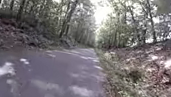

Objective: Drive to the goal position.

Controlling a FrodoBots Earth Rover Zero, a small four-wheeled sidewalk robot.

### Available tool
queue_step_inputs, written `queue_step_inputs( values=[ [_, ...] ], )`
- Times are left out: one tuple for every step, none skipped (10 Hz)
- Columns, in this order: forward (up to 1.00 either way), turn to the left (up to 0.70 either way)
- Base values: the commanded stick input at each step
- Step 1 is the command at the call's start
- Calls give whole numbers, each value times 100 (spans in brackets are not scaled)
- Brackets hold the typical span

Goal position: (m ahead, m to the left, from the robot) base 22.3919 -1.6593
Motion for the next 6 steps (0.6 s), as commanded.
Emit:
queue_step_inputs(
  values=[
    [70, 0],
    [70, 0],
    [70, 0],
    [70, 0],
    [70, 0],
    [70, 0]
  ],
)
